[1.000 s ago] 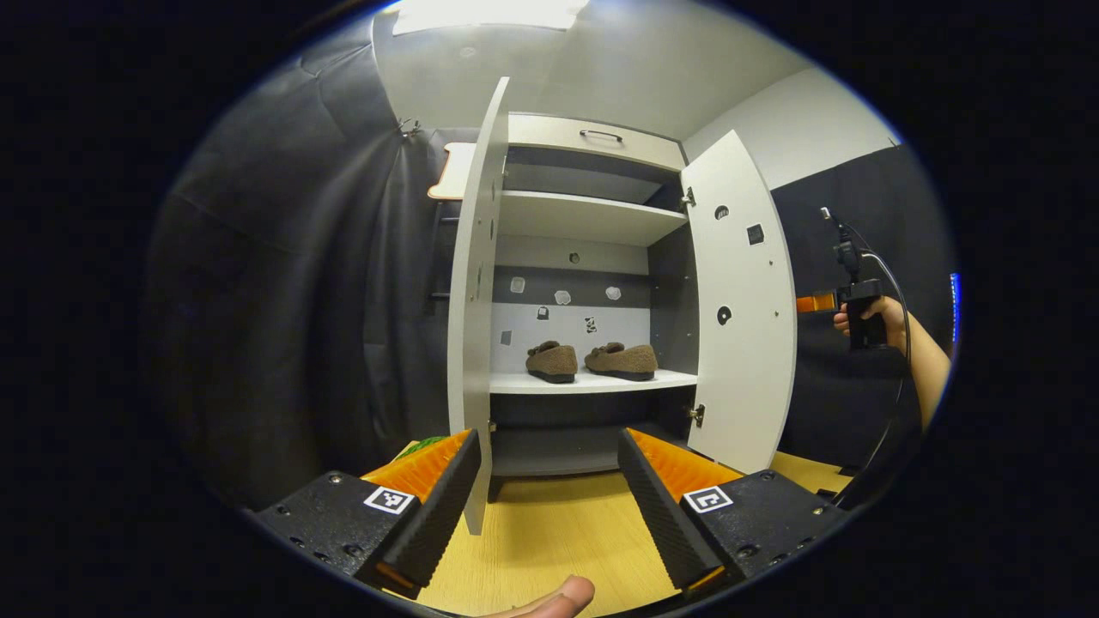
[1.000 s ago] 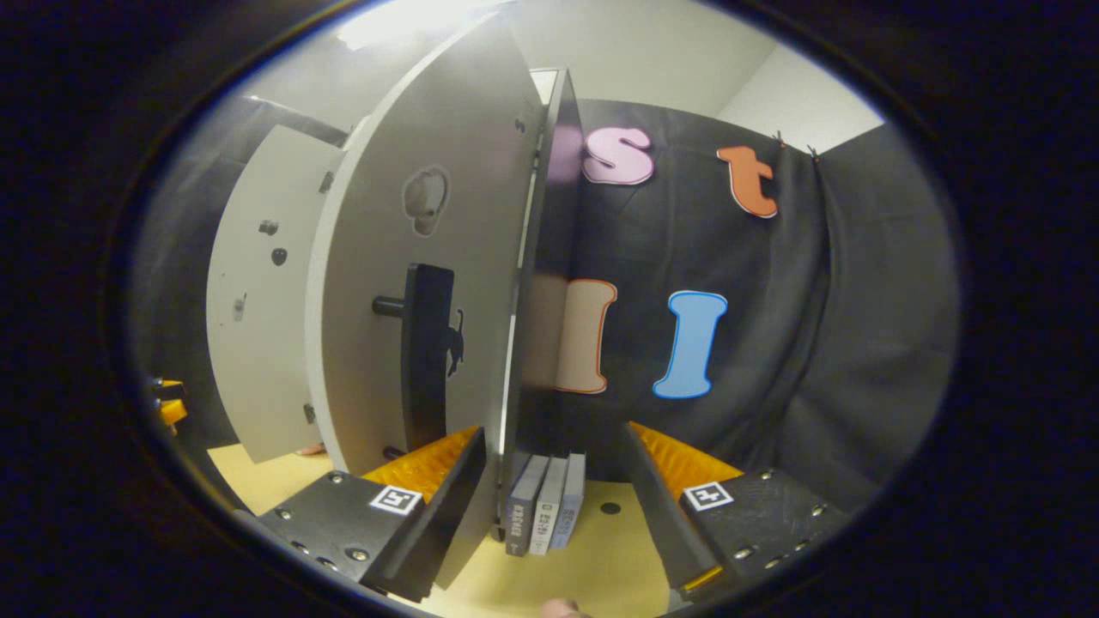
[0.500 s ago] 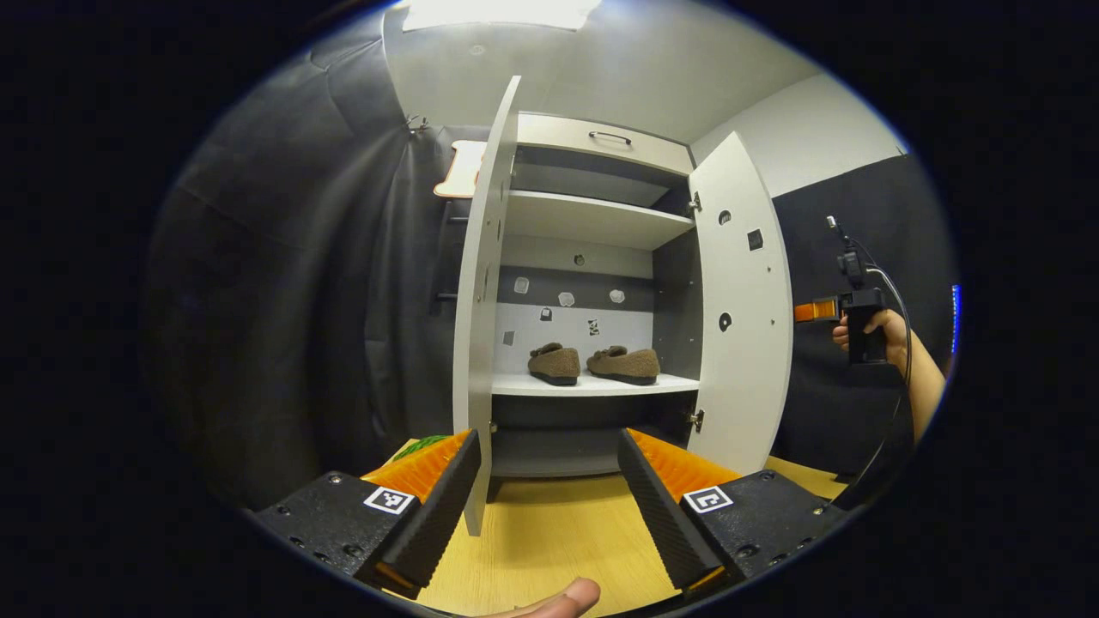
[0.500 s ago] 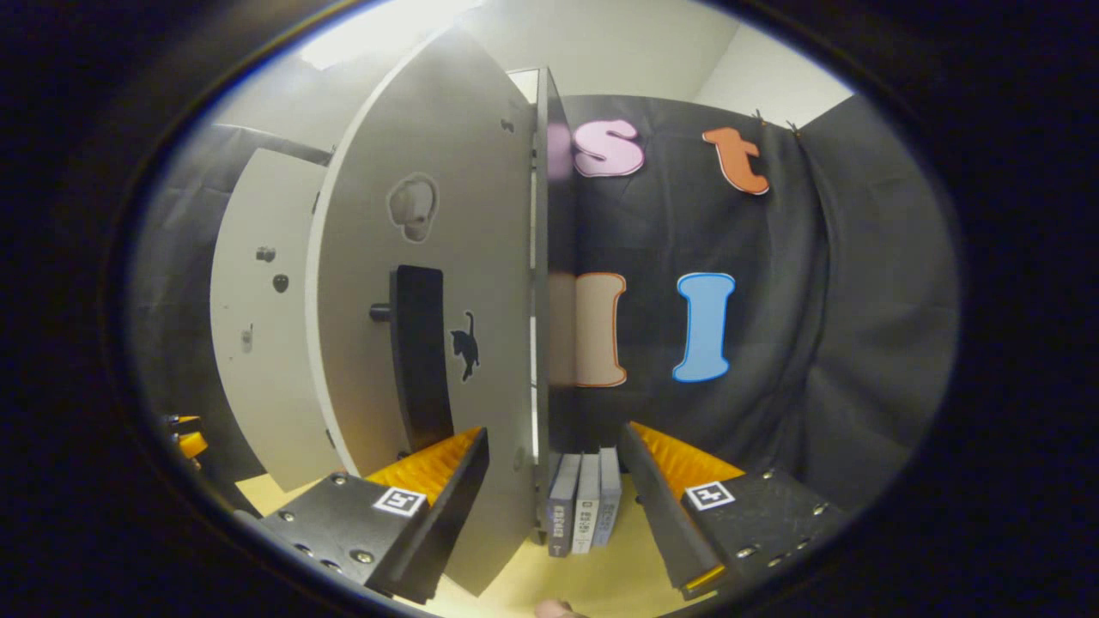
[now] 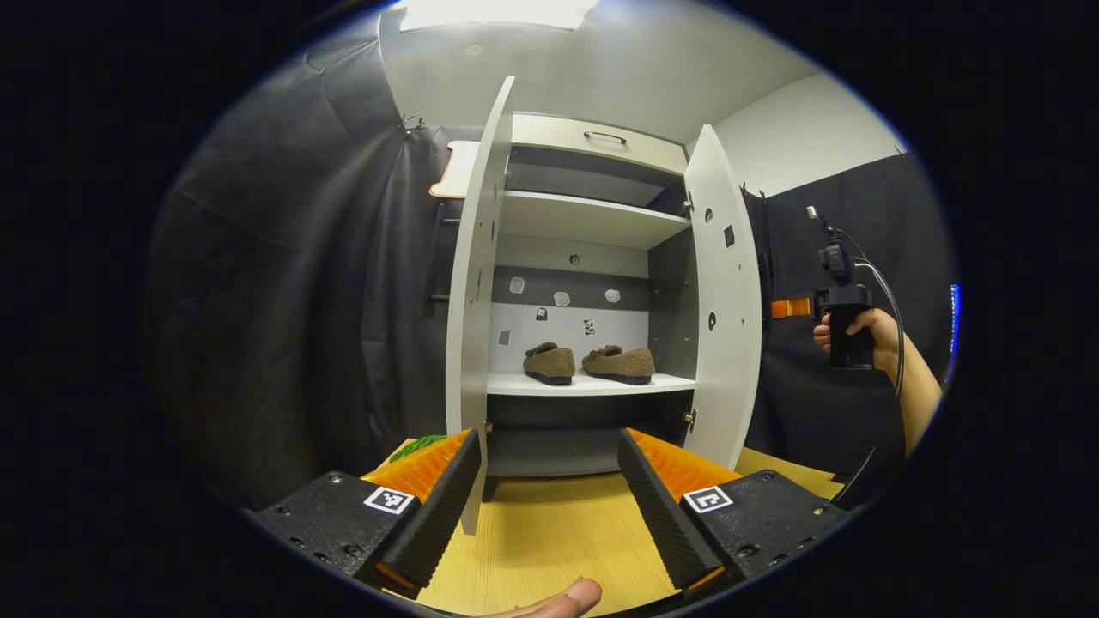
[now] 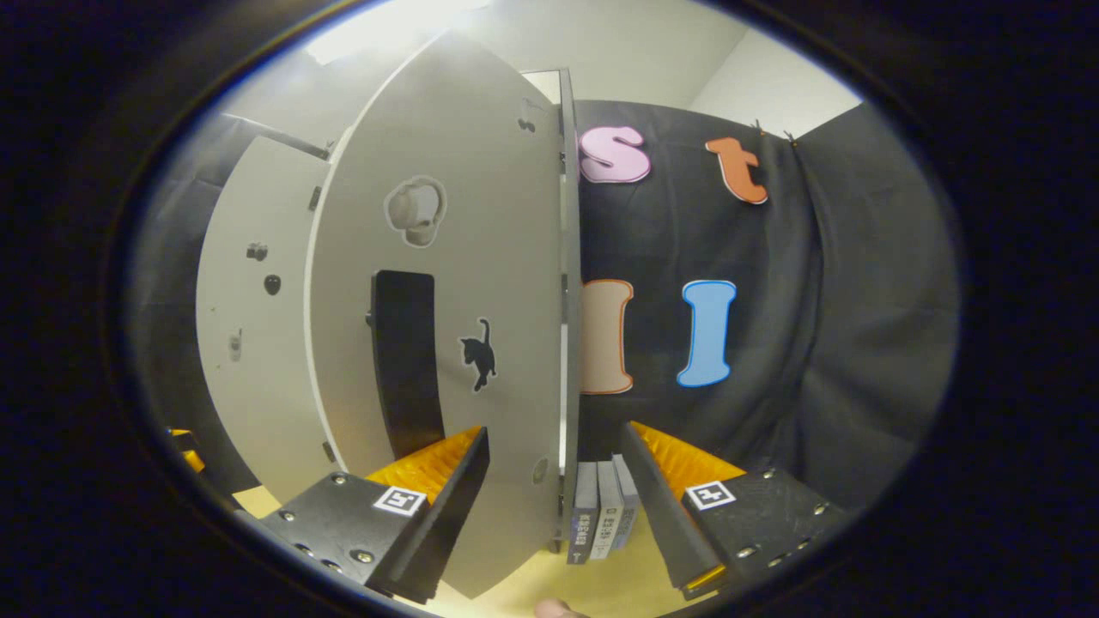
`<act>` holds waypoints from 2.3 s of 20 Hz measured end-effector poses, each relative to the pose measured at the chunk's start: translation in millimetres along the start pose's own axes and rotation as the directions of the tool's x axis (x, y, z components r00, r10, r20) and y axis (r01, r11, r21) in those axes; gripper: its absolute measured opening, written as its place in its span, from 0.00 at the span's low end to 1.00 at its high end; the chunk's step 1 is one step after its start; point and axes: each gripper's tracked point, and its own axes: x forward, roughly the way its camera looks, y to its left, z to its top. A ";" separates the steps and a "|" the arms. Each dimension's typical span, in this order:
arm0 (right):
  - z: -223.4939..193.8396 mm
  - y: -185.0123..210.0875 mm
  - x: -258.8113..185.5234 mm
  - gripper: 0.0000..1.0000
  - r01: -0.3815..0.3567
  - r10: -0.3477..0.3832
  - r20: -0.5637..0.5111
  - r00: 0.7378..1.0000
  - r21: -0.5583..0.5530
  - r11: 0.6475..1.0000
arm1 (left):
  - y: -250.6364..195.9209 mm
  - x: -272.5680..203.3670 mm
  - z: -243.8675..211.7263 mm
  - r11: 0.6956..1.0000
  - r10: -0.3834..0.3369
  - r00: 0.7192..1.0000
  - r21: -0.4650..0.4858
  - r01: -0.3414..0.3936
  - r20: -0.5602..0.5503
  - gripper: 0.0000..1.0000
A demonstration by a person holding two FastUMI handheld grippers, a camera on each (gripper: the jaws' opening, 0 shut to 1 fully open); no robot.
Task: Grab one shoe with the right hand and put it into the shoe cabinet, grab the other shoe with the left hand and put it into the shoe cabinet; then close the right door with the right hand and the left door with the left hand.
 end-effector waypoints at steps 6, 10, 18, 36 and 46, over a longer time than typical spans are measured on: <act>-1.5 50.8 8.6 0.94 -0.012 0.012 0.025 1.000 -0.013 1.000 | 9.0 -3.7 -1.2 1.000 0.013 1.000 0.000 -0.013 0.010 0.96; -21.9 61.7 11.6 0.98 0.096 -0.096 0.004 0.995 -0.044 0.994 | 19.7 -4.6 -5.5 0.999 0.039 0.999 0.001 -0.039 0.000 0.98; -68.1 61.8 -27.0 0.98 0.143 -0.143 0.001 0.990 -0.021 0.990 | 60.7 -10.9 -5.6 0.996 0.089 0.996 -0.015 -0.089 -0.001 0.96; -114.0 114.5 -181.1 0.96 0.009 -0.013 0.113 0.993 0.041 0.999 | 198.6 71.1 85.0 0.967 0.254 0.964 -0.024 -0.253 0.074 0.93; -126.0 131.8 -191.8 0.96 -0.089 0.083 0.127 0.988 0.044 0.995 | 197.0 137.0 100.0 0.978 0.201 0.980 -0.046 -0.201 -0.009 0.96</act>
